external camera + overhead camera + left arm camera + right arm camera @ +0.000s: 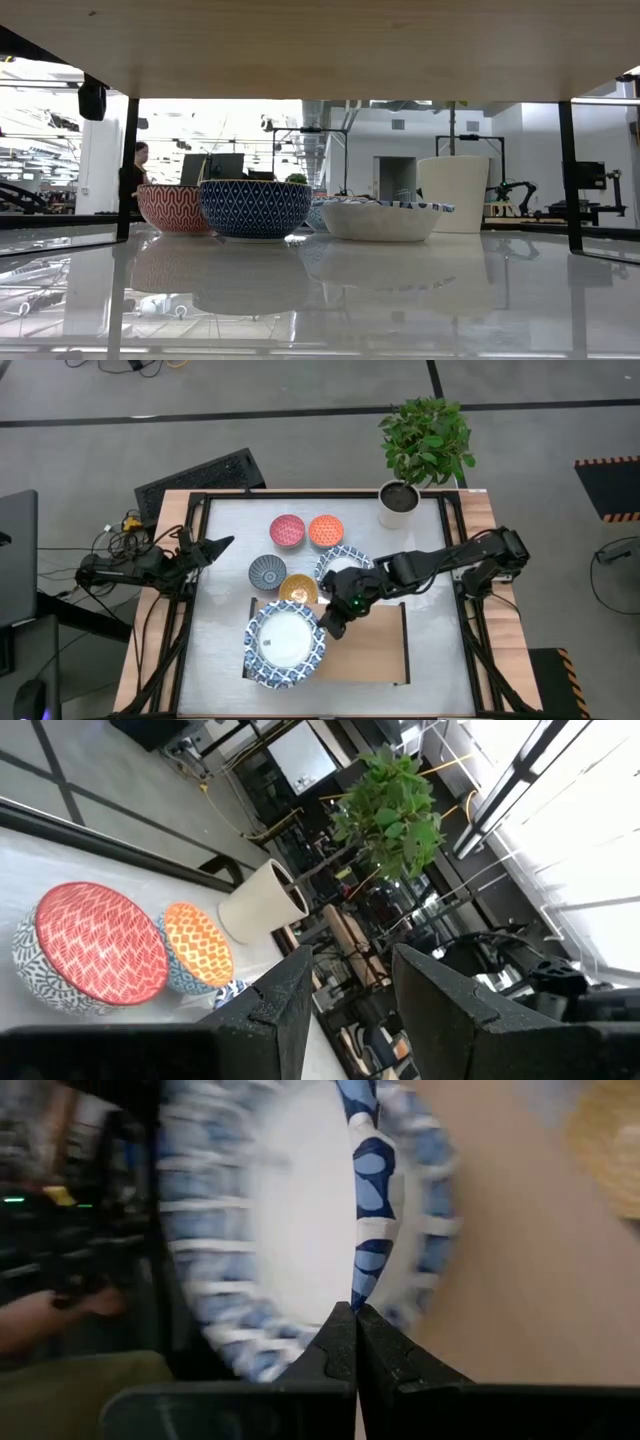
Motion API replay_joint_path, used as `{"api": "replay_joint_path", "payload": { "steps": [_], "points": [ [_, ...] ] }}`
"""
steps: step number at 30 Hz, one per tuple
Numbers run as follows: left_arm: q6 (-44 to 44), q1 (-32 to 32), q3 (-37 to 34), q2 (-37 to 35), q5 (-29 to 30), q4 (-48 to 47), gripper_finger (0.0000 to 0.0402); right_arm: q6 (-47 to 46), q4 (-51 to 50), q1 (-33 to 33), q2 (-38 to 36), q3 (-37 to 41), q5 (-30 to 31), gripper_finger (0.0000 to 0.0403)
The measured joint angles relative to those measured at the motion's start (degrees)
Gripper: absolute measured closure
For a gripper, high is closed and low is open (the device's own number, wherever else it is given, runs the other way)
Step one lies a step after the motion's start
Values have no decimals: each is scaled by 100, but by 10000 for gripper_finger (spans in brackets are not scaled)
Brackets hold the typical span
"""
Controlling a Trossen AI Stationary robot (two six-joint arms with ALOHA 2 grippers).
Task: Place and stack bowls onto a shelf
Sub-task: Stack the white patterned bowl on top of the other white patterned bowls on the shelf
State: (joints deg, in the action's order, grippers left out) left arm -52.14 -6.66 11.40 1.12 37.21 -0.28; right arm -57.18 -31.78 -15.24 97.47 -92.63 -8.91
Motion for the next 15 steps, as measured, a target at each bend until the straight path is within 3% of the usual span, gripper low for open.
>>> {"api": "replay_joint_path", "payload": {
  "steps": [8,15],
  "points": [
    [1,0,0,-1,10,-37,273,1,65,102,40,2,-188,385],
    [39,0,0,-1,5,-33,273,4,80,105,40,2,-231,359]
  ]
}}
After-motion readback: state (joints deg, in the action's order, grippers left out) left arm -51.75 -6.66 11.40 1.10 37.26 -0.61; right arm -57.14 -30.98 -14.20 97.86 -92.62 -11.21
